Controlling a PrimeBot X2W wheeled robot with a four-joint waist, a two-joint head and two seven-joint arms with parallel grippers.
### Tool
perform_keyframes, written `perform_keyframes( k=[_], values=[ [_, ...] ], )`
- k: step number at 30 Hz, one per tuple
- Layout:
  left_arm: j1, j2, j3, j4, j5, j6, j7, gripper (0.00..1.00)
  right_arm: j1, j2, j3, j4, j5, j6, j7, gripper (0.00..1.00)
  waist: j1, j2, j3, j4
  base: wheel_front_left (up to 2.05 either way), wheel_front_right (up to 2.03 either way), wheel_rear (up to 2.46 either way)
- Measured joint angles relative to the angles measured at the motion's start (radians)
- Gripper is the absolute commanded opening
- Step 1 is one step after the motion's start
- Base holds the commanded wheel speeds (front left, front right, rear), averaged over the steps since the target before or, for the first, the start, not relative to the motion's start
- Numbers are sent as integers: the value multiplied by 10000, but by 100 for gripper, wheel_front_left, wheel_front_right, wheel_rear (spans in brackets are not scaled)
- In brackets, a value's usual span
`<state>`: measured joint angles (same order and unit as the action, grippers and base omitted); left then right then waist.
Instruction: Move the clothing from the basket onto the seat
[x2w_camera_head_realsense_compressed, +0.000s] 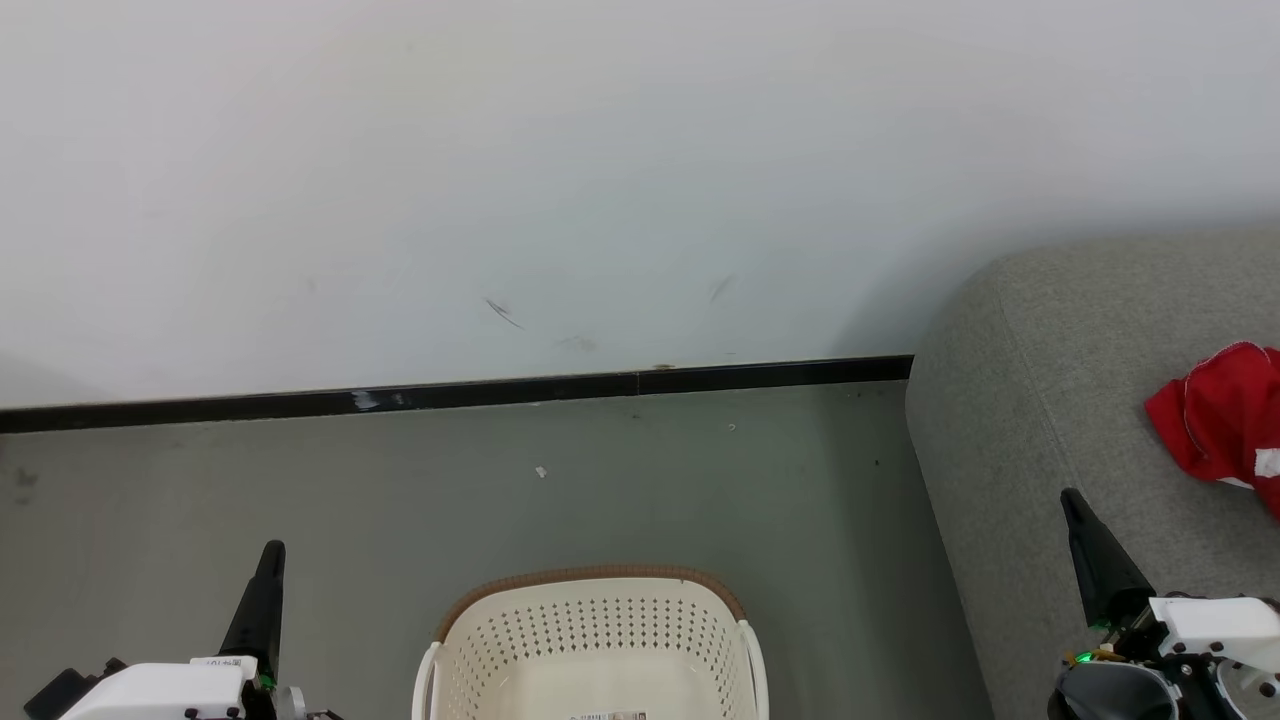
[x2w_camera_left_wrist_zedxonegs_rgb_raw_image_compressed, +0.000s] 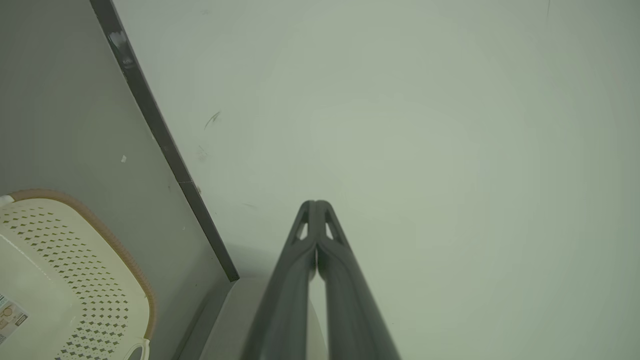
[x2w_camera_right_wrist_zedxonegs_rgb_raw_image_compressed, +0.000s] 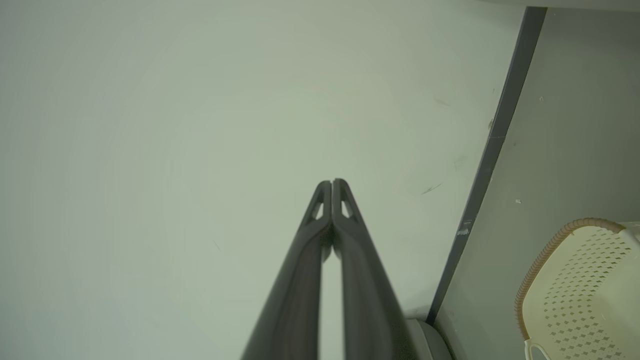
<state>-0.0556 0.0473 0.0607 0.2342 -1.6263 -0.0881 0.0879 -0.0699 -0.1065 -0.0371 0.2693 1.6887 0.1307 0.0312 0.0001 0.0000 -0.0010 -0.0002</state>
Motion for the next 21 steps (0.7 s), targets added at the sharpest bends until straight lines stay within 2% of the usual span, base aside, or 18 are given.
perform_keyframes(
  k=[21],
  values=[
    [-1, 0, 4, 2, 0, -27, 0, 0, 0, 0, 8, 0, 0, 0, 0, 0, 0, 0, 0, 0, 0, 0, 0]
  ],
)
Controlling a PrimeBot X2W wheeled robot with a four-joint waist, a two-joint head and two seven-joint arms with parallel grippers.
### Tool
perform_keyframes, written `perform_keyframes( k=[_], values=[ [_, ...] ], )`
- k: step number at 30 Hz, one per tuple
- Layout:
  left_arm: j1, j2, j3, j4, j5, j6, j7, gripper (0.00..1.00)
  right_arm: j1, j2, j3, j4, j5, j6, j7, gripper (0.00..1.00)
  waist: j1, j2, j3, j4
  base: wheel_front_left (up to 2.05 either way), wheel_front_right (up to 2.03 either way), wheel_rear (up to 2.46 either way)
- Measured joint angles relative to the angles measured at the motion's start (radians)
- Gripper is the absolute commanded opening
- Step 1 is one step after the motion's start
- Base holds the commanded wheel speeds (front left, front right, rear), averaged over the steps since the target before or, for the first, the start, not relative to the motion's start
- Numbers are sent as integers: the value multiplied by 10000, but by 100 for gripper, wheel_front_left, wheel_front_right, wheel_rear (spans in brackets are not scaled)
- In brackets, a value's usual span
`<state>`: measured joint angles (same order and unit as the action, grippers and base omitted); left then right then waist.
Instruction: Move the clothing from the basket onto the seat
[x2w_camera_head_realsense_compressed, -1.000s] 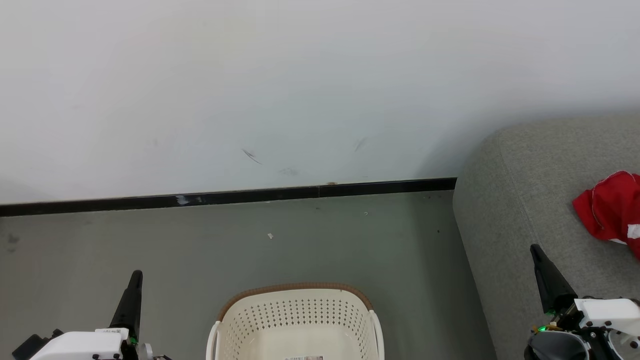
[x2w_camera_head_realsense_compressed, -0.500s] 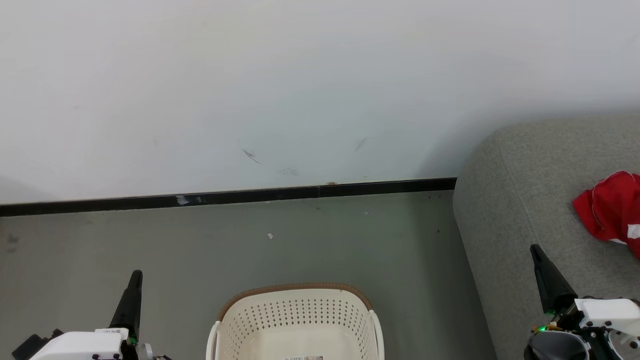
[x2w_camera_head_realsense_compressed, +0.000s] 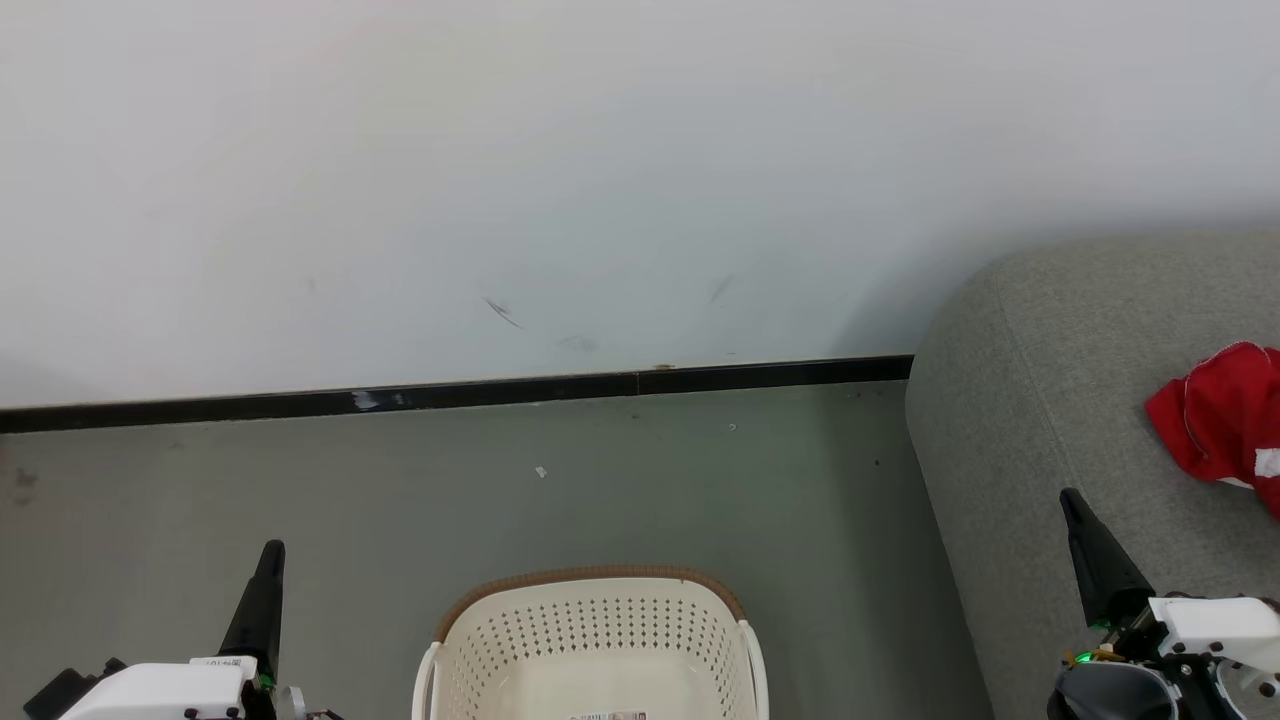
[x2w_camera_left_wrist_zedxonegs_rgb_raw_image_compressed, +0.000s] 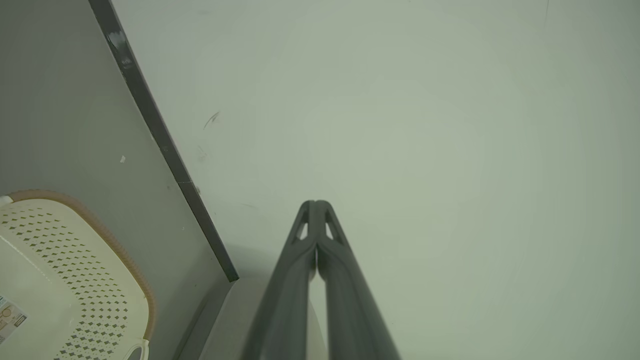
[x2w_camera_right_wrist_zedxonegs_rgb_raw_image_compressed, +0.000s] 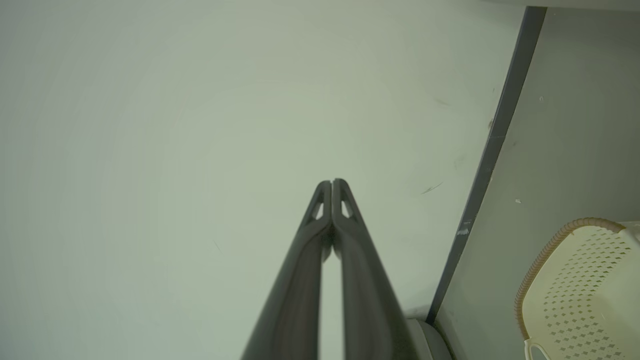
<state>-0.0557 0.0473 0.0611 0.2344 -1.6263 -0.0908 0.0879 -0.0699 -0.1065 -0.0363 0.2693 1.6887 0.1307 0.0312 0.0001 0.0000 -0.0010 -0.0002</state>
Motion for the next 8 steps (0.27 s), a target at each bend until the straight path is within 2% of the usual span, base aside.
perform_keyframes(
  k=[8],
  values=[
    [0, -2, 2, 0, 0, 0, 2, 0, 0, -2, 2, 0, 0, 0, 0, 0, 0, 0, 0, 0, 0, 0, 0]
  ],
)
